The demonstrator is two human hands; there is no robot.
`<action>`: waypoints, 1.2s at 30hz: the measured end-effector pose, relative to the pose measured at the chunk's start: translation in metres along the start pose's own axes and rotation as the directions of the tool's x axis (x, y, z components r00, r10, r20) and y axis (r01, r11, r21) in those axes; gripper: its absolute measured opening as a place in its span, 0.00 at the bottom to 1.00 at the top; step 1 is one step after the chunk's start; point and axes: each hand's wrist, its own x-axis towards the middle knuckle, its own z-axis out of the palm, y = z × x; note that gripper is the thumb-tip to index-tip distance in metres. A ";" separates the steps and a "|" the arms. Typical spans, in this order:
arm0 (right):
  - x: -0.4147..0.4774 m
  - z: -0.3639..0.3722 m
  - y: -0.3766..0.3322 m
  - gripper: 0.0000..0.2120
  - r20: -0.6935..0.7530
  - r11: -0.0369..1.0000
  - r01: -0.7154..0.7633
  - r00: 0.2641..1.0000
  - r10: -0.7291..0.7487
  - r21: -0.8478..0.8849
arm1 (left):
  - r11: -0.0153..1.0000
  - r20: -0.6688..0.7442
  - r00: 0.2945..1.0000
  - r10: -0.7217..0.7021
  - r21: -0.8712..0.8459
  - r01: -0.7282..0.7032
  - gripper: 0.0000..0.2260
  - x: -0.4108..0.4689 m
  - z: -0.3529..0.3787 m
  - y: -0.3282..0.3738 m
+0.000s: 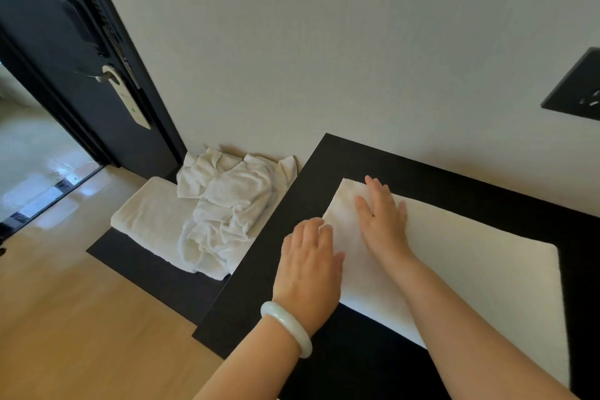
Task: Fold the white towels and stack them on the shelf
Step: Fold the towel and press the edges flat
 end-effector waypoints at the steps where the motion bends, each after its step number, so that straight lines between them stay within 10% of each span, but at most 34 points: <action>1: -0.009 -0.007 0.002 0.23 -0.081 0.998 -0.039 0.996 0.043 0.048 | 0.994 0.020 0.995 0.100 0.052 -0.101 0.22 0.000 0.006 0.010; 5: -0.064 -0.014 0.031 0.25 -0.165 0.960 0.004 0.985 -0.052 -0.281 | 0.955 0.303 0.923 0.239 0.097 -0.280 0.30 0.006 0.035 0.027; 10: -0.107 -0.034 0.115 0.31 -0.090 0.813 -0.075 0.996 0.028 -0.577 | 0.933 0.320 0.925 0.205 0.223 -0.284 0.30 0.009 0.048 0.003; 18: -0.123 -0.079 0.159 0.41 -0.322 0.698 -0.432 0.900 0.294 -0.572 | 0.949 0.263 0.962 0.066 0.282 -0.143 0.31 0.027 0.028 -0.001; 24: -0.062 -0.057 0.089 0.28 -0.091 0.864 -0.069 0.995 0.027 -0.499 | 0.865 0.324 0.853 0.408 0.162 -0.475 0.26 0.062 0.058 0.091; 36: -0.074 -0.094 0.181 0.31 -0.108 0.870 -0.310 0.951 0.291 -0.384 | 0.999 0.343 0.939 -0.027 0.043 0.013 0.29 0.083 0.058 -0.007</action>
